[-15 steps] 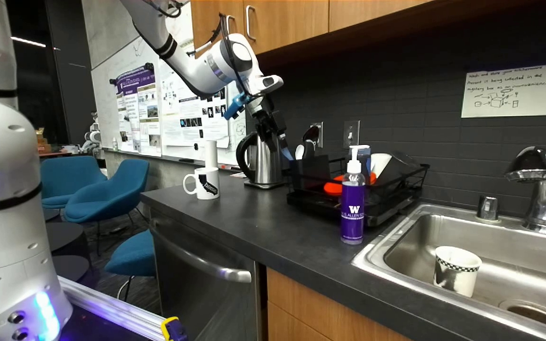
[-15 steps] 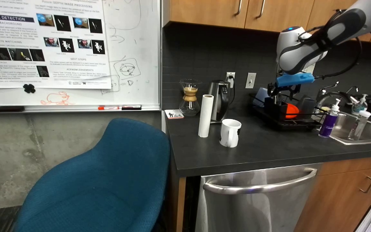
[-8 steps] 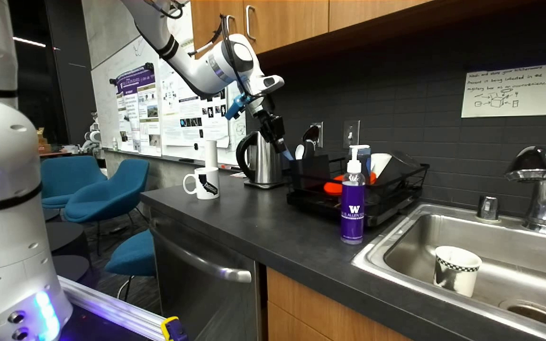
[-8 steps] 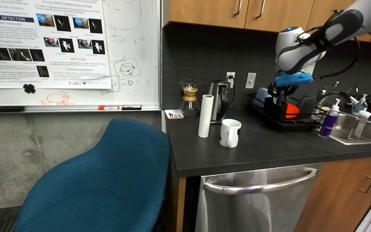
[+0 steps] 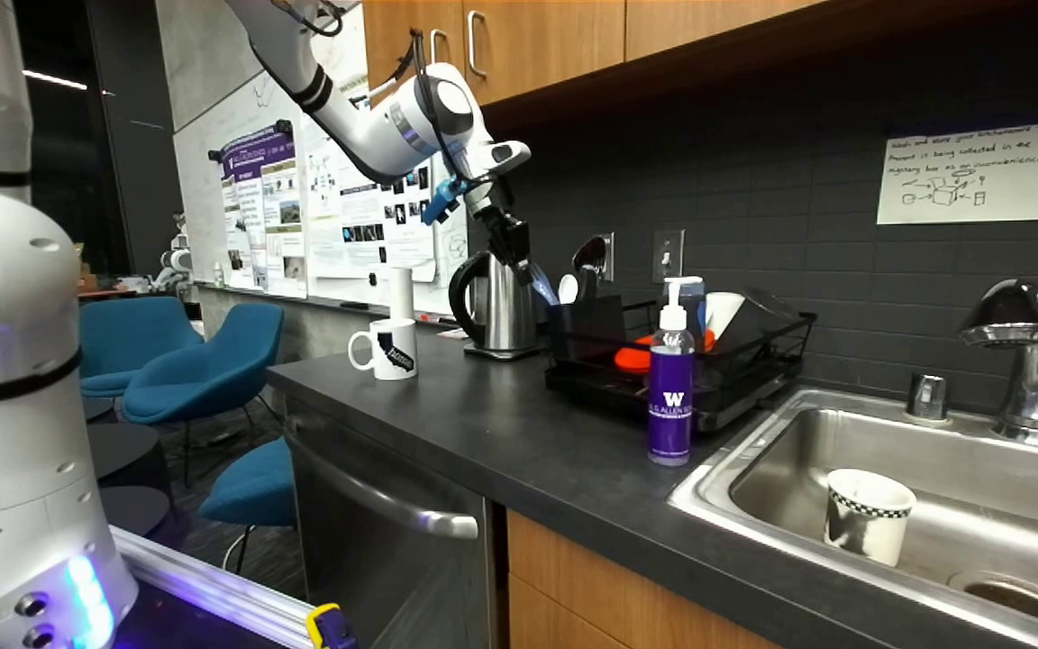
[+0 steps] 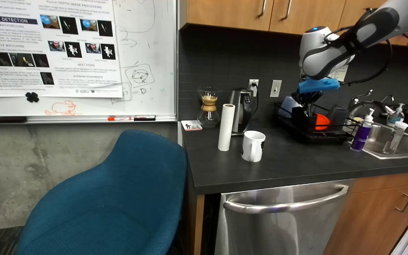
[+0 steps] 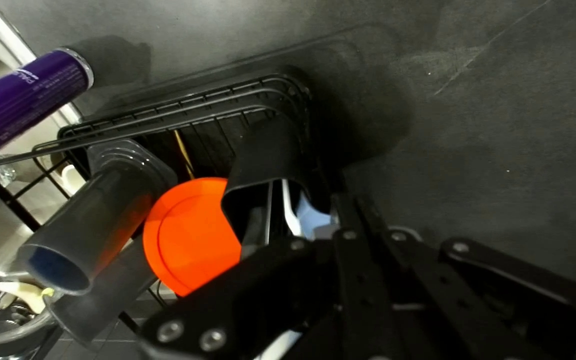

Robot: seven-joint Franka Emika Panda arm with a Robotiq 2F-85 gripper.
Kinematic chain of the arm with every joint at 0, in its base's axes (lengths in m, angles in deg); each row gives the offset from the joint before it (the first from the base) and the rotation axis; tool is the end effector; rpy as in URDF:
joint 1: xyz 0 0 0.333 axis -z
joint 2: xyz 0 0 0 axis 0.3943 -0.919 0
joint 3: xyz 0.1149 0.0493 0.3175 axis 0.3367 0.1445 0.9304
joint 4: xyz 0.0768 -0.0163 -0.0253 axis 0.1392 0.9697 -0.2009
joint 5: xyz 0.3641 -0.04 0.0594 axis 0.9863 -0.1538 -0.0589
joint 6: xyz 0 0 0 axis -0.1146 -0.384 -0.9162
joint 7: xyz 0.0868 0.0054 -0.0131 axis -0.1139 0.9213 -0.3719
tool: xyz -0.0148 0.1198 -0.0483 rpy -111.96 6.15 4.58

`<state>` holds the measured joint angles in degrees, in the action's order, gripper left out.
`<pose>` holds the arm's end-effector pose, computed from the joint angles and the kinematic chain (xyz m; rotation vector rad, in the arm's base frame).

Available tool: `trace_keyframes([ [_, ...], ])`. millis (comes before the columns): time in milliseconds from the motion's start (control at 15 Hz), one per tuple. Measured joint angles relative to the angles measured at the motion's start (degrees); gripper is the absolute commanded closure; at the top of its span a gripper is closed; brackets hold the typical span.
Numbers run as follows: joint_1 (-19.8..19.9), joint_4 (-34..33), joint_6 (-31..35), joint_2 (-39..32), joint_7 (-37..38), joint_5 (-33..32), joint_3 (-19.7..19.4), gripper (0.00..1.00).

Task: Remove the knife from the countertop, then remove the fork from the dishrack

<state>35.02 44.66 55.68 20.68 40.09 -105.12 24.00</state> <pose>0.5119 -0.2147 0.4531 2.5871 -0.9990 0.3511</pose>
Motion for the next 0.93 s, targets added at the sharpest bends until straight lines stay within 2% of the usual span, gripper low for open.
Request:
trace_keyframes([
  [467,-1.1,4.5,0.0,8.1,1.4,-2.3,1.3,0.99],
  [933,-1.0,9.6,-1.2,18.7,2.0,-4.3,6.6,0.99],
])
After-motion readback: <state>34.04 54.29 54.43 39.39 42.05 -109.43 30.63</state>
